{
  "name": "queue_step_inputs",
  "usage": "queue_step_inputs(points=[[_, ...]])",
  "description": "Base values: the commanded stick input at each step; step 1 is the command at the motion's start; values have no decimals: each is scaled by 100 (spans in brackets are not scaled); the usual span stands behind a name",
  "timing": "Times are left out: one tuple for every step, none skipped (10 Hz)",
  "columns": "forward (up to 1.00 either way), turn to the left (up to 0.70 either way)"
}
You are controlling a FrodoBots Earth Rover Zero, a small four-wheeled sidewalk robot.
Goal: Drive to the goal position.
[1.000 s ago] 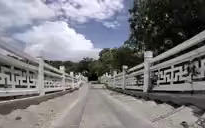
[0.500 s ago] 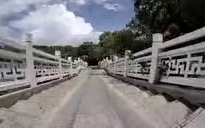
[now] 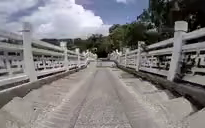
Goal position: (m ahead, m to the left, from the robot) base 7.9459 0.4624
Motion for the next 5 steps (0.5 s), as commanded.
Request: queue_step_inputs(points=[[70,0],[70,0],[70,0],[70,0],[70,0]])
